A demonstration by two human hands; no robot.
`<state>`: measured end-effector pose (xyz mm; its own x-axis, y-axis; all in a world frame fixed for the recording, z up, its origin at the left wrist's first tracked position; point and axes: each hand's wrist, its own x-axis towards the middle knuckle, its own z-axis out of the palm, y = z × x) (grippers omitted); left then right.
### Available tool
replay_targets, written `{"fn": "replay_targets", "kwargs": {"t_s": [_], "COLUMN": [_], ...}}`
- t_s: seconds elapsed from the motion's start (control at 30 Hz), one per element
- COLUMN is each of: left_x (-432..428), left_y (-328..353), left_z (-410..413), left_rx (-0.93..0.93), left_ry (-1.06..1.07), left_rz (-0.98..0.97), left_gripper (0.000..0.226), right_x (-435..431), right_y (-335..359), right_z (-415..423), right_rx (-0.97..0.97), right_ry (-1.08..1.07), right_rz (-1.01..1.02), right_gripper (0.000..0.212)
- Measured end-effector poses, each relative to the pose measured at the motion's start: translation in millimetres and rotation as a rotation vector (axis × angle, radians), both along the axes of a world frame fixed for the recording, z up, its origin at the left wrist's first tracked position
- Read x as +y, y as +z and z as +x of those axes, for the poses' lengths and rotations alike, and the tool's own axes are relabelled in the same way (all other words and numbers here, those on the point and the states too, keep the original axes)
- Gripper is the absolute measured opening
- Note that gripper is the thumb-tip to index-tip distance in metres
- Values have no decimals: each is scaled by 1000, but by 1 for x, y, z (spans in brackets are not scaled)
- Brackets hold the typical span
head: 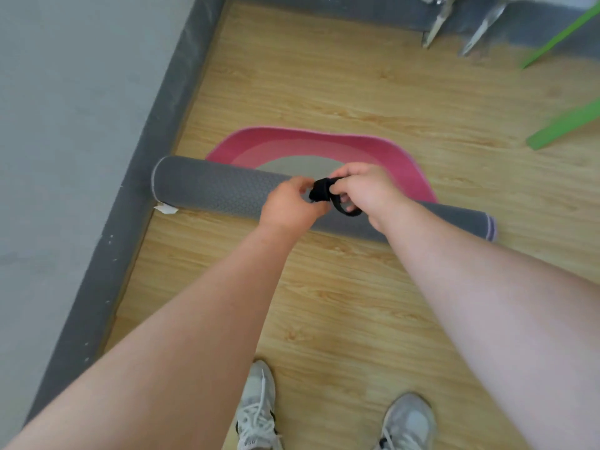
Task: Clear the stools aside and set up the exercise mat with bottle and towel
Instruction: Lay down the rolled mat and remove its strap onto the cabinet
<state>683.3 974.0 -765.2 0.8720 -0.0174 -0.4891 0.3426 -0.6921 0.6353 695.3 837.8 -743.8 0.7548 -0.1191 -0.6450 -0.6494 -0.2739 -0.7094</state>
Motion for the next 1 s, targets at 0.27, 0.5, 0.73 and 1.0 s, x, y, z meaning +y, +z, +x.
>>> {"fn": "replay_targets", "kwargs": {"t_s": [0.27,0.5,0.73,1.0], "left_x": [24,30,25,67], "left_y": [150,270,400,480], "left_z": [-38,-101,-192,-332], "left_rx": [-87,-62,-96,-116], "left_ry": [145,481,764,1002], "left_rz": [115,32,-19,31], "left_gripper": [10,13,12,12], "right_x": [29,42,59,103], "right_y": [148,280,425,502], "right_z": [-19,-56,-115,-215], "right_rx": [-68,-160,-269,-324], "right_ry": [251,523,793,1037], "right_rz": [-72,-129,-151,-133], "right_gripper": [16,21,19,17]}}
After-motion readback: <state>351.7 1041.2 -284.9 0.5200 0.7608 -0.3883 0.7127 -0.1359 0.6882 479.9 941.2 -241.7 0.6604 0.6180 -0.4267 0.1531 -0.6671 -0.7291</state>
